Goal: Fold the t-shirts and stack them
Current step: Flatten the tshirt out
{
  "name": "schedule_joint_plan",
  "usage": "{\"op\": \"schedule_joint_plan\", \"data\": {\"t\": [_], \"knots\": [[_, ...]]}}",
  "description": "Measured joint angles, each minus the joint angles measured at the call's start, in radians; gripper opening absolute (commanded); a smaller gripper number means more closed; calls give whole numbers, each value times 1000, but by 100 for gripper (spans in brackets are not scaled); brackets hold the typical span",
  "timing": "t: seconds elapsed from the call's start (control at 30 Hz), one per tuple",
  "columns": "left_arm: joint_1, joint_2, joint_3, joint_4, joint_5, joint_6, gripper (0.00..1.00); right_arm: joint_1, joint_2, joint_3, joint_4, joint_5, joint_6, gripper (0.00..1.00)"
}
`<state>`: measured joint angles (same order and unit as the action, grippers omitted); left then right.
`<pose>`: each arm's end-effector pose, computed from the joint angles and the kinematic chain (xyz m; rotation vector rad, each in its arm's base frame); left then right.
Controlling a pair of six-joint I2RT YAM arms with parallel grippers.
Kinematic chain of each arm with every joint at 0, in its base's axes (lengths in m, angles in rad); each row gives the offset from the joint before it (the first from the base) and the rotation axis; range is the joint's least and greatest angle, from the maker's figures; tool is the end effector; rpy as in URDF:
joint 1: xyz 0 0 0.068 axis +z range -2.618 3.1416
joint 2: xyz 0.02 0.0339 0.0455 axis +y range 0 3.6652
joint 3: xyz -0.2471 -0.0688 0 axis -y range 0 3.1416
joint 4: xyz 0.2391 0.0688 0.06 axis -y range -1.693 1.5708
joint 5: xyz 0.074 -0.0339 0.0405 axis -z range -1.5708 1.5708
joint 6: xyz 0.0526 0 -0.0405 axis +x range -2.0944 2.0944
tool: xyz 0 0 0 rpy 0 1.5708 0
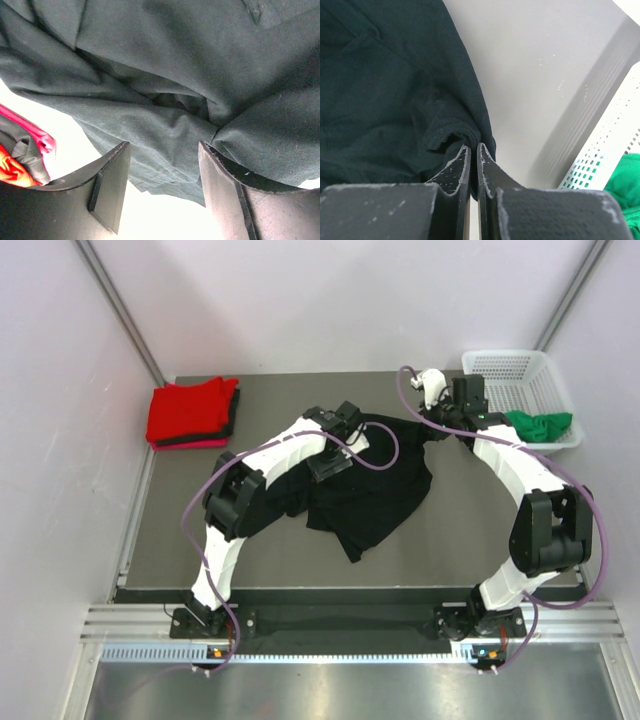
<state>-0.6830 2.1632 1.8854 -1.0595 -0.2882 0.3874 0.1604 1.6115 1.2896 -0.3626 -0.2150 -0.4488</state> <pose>0.3454 -0.2618 0.1896 1.4107 2.4742 0.3595 0.3664 0.0707 0.2624 -0.7796 2.0979 0.0863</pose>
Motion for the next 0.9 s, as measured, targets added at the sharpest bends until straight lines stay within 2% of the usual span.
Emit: {"op": "schedule_joint_plan", "data": {"t": [0.27,0.67,0.9], "knots": [[6,3,-63,0,2,0,62,0,3,0,0,0,0,0],[26,7,-75,2,2,-2,62,0,3,0,0,0,0,0],[10,-35,-190,2,3,-2,61,0,3,0,3,0,0,0]]}}
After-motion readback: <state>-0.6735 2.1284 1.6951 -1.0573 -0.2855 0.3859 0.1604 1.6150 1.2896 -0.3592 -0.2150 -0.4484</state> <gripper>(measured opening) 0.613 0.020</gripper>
